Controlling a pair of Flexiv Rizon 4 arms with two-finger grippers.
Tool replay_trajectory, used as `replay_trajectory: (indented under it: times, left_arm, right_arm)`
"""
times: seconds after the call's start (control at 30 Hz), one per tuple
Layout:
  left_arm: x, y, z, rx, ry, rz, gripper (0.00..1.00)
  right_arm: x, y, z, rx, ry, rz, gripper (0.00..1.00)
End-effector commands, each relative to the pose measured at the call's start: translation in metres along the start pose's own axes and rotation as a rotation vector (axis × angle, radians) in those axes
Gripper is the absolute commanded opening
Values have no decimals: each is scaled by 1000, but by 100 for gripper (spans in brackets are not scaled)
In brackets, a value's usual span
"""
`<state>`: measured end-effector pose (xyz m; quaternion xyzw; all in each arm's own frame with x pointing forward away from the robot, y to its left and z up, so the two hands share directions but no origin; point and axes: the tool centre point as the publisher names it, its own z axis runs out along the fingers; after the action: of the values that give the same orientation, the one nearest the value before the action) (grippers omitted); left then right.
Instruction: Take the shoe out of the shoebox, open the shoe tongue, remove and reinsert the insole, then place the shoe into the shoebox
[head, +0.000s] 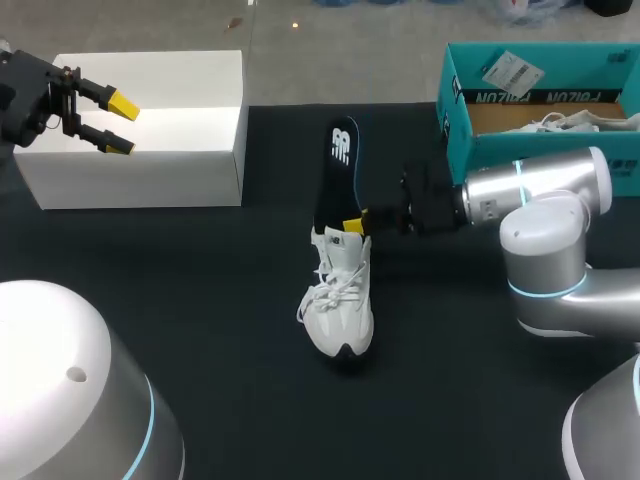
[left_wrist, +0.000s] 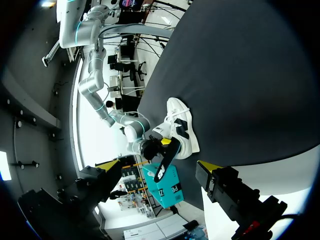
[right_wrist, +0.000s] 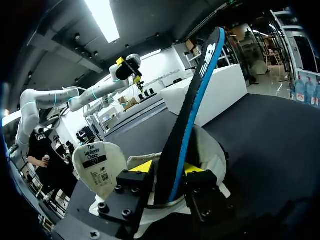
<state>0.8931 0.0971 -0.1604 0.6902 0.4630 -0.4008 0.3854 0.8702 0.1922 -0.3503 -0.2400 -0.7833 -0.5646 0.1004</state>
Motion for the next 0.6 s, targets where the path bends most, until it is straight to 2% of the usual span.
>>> replay_trajectory:
  times: [0.03, 0.2, 0.3, 0.5, 0.57, 0.6]
  left_arm:
    - [0, 0, 0, 1, 3, 1, 100]
    - [0, 0, 0, 1, 3, 1, 100]
    - [0, 0, 0, 1, 3, 1, 100]
    - [0, 0, 0, 1, 3, 1, 100]
    - [0, 0, 0, 1, 3, 1, 100]
    - [0, 0, 0, 1, 3, 1, 100]
  right_arm:
    - [0, 10, 2, -1, 3, -9, 42]
    - [-4, 23, 3, -10, 4, -24, 45]
    - [-6, 29, 3, -16, -2, -32, 41]
    - [-14, 45, 6, -34, -23, -46, 29]
    - [-18, 49, 8, -40, -36, -49, 20]
    - [-20, 50, 8, -39, -42, -47, 10]
